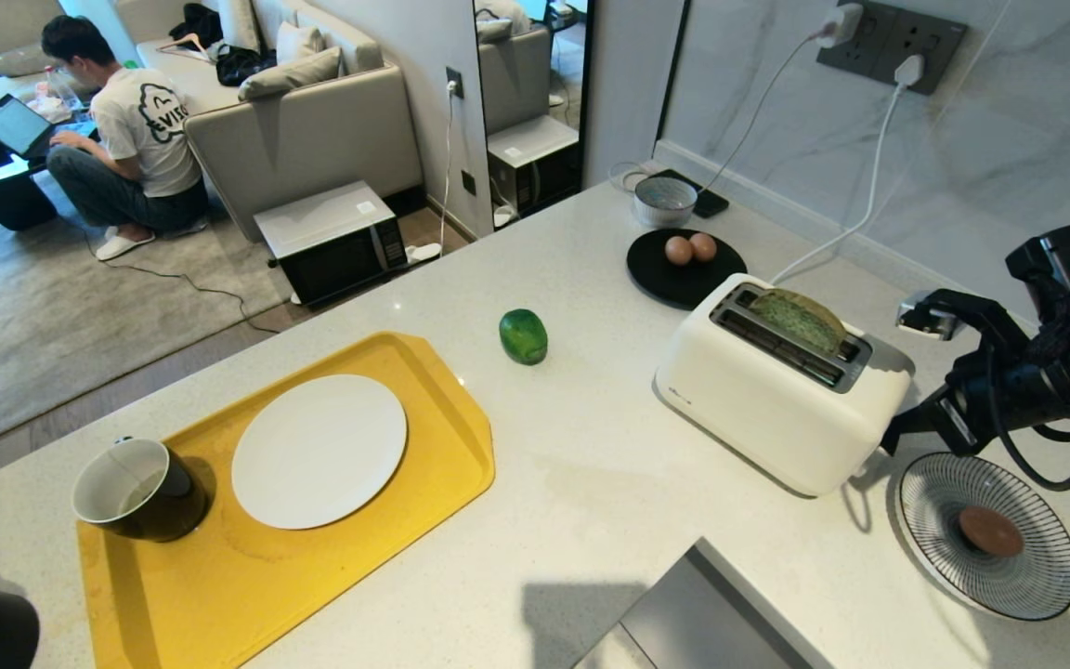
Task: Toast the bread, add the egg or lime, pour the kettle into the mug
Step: Use a bread toaster
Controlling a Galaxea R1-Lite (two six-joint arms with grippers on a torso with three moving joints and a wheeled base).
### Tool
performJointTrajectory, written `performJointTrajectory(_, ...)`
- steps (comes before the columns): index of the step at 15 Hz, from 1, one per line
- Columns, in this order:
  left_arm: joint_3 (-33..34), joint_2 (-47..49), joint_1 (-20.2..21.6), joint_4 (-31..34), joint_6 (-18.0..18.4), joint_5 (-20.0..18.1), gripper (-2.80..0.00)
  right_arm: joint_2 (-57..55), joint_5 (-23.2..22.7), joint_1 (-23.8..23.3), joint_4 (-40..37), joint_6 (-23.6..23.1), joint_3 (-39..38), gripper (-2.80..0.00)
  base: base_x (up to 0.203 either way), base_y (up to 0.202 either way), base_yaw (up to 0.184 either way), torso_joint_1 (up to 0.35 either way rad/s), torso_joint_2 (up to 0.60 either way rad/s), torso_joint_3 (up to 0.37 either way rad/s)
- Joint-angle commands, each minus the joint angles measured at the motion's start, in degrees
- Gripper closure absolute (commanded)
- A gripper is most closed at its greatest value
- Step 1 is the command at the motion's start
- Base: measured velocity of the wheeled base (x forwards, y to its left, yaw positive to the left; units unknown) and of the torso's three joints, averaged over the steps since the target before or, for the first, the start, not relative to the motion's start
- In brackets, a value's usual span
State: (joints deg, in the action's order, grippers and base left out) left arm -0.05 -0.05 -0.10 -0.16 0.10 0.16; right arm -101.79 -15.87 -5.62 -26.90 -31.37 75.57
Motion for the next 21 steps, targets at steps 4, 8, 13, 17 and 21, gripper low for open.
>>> performJointTrajectory(4,0.02,0.05,0.01,-0.02,-0.01,0.02,0.0,-0.1,-0.12,-0.01,-0.08,-0.19,-0.07,0.0,0.0,0.0,0.0,0.0,0.0,0.0)
performJointTrajectory(8,0.01,0.05,0.01,-0.02,-0.01,0.02,0.0,-0.42,-0.12,-0.01,-0.08,-0.27,-0.07,0.0,0.0,0.0,0.0,0.0,0.0,0.0)
performJointTrajectory(13,-0.03,0.05,0.01,-0.02,-0.01,0.02,0.0,-1.65,-0.12,-0.08,-0.08,-0.27,-0.25,0.0,0.0,0.0,0.0,0.0,0.0,0.0)
performJointTrajectory(17,-0.04,0.05,0.01,-0.02,-0.01,0.02,0.0,-2.01,-0.12,-0.01,-0.08,-0.27,0.02,0.0,0.0,0.0,0.0,0.0,0.0,0.0)
performJointTrajectory(21,0.05,0.05,0.01,-0.02,-0.01,0.02,0.0,-1.92,-0.12,-0.01,-0.08,-0.27,-0.16,0.0,0.0,0.0,0.0,0.0,0.0,0.0)
